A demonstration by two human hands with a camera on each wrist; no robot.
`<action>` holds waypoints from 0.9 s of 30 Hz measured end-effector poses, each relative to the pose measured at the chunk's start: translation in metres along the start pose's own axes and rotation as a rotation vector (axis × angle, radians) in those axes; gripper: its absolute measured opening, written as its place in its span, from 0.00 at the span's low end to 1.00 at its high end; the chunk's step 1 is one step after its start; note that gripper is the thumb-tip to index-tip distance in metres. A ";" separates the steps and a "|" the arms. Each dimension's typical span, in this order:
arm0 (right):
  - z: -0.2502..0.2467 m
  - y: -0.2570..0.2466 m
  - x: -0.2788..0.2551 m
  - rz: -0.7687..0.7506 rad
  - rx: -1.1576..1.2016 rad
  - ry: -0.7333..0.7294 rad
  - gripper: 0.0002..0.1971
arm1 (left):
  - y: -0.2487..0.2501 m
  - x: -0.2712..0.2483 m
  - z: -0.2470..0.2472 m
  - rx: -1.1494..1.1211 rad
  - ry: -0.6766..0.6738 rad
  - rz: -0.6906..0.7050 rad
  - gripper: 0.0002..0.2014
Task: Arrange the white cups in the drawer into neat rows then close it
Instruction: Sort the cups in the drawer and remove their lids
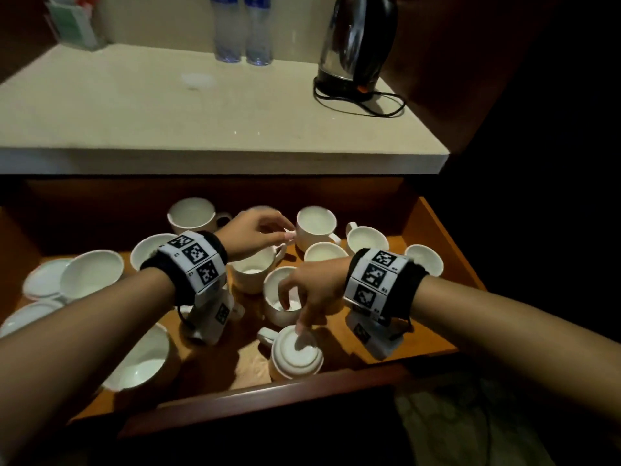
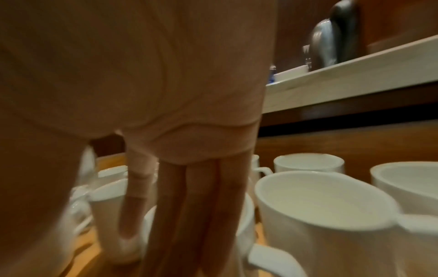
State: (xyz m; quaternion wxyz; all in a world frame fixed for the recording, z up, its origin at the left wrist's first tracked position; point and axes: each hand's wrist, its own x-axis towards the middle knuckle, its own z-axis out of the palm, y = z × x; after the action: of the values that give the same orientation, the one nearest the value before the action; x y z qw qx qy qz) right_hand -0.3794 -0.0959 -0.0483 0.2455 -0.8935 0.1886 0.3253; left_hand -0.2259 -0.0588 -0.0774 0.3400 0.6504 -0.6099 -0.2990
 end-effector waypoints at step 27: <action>0.017 -0.013 0.010 -0.132 -0.085 -0.303 0.36 | -0.030 -0.037 -0.024 -0.037 0.045 -0.152 0.11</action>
State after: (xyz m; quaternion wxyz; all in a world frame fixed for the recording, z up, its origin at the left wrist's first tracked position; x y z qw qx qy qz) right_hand -0.3742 -0.0782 -0.0620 0.2539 -0.8542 0.0766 0.4472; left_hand -0.1916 -0.0190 -0.0889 0.3419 0.6949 -0.5455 -0.3204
